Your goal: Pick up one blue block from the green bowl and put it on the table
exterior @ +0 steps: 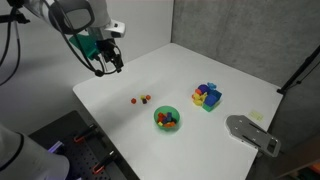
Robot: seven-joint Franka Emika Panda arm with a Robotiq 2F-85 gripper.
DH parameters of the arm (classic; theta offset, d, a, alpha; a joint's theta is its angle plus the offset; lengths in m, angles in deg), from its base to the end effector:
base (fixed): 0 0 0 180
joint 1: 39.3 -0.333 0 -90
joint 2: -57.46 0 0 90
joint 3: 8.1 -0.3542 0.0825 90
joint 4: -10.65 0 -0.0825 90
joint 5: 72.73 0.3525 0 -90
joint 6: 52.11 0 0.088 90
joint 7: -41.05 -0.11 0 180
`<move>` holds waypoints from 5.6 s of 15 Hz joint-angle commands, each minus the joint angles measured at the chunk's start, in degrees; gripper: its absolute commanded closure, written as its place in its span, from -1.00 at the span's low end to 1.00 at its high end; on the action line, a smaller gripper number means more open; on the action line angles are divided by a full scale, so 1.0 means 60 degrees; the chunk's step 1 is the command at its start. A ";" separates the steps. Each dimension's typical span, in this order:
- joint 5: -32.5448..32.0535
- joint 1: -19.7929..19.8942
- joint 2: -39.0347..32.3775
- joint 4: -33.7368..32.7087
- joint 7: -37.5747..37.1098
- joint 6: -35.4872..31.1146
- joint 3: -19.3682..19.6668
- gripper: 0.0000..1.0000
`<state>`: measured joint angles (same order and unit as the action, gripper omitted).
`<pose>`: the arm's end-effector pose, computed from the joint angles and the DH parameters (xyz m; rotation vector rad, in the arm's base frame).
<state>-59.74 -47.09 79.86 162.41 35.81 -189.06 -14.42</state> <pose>0.3564 0.0933 0.4340 -2.9935 0.0096 -0.1663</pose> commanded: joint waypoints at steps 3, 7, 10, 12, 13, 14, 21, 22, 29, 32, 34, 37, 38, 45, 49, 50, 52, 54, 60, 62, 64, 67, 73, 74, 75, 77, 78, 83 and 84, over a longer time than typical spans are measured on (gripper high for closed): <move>-0.1020 0.0601 -0.2090 -0.1440 0.0110 0.0389 0.0238 -1.00; -0.1790 0.0844 -0.3529 -0.2177 0.0313 0.0204 0.0430 -1.00; -0.2287 0.1006 -0.4594 -0.2786 0.0428 0.0024 0.0661 -1.00; -0.2358 0.1109 -0.5288 -0.3261 0.0580 0.0010 0.0841 -1.00; -0.2343 0.1165 -0.5619 -0.3492 0.0693 -0.0002 0.0913 -1.00; -0.2335 0.1226 -0.5957 -0.3743 0.0785 -0.0007 0.0981 -1.00; -0.2758 0.1540 -0.7896 -0.5303 0.1070 -0.0075 0.1555 -1.00; -0.2852 0.1581 -0.8122 -0.5474 0.1063 -0.0115 0.1645 -1.00; -0.3413 0.1796 -0.9442 -0.6353 0.1013 -0.0791 0.2138 -1.00; -0.3378 0.1893 -0.9922 -0.6559 0.1028 -0.1128 0.2212 -1.00; -0.3284 0.2010 -1.0214 -0.6702 0.1095 -0.1220 0.2189 -1.00; -0.3208 0.2142 -1.0632 -0.6918 0.1172 -0.1283 0.2126 -1.00; -0.3190 0.2167 -1.0745 -0.6987 0.1186 -0.1284 0.2107 -1.00; -0.3088 0.2156 -1.1150 -0.7234 0.1186 -0.1580 0.1905 -1.00; -0.2988 0.2218 -1.1225 -0.7208 0.1163 -0.1781 0.1837 -0.46; -0.2977 0.2224 -1.1222 -0.7196 0.1153 -0.1797 0.1849 -0.32; -0.2929 0.2269 -1.1201 -0.7174 0.1150 -0.1763 0.1852 0.06; -0.2902 0.2298 -1.1130 -0.7135 0.1131 -0.1688 0.1864 0.35; -0.2762 0.2148 -1.0370 -0.6733 0.0972 -0.1456 0.1839 0.77; -0.2755 0.2056 -0.9938 -0.6576 0.0935 -0.1344 0.1759 0.77; -0.2750 0.1927 -0.9464 -0.6429 0.0874 -0.1096 0.1651 0.77; -0.2590 0.1687 -0.8757 -0.6190 0.0766 -0.0519 0.1375 0.78; -0.2331 0.0799 -0.8494 -0.5897 0.0315 0.0033 0.0829 0.78; -0.2357 0.0611 -0.8609 -0.5883 0.0171 0.0002 0.0767 0.78; -0.2437 0.0378 -0.8745 -0.5859 -0.0028 -0.0067 0.0724 0.78; -0.2643 -0.0087 -0.9036 -0.5900 -0.0444 -0.0137 0.0739 0.78; -0.2712 -0.0288 -0.9168 -0.5931 -0.0602 -0.0137 0.0752 0.77; -0.3356 -0.1136 -0.9885 -0.6137 -0.1353 -0.0411 0.1057 0.78; -0.3530 -0.1278 -1.0005 -0.6166 -0.1520 -0.0515 0.1159 0.78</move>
<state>-77.76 -52.54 22.06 126.99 29.95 -190.97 -9.31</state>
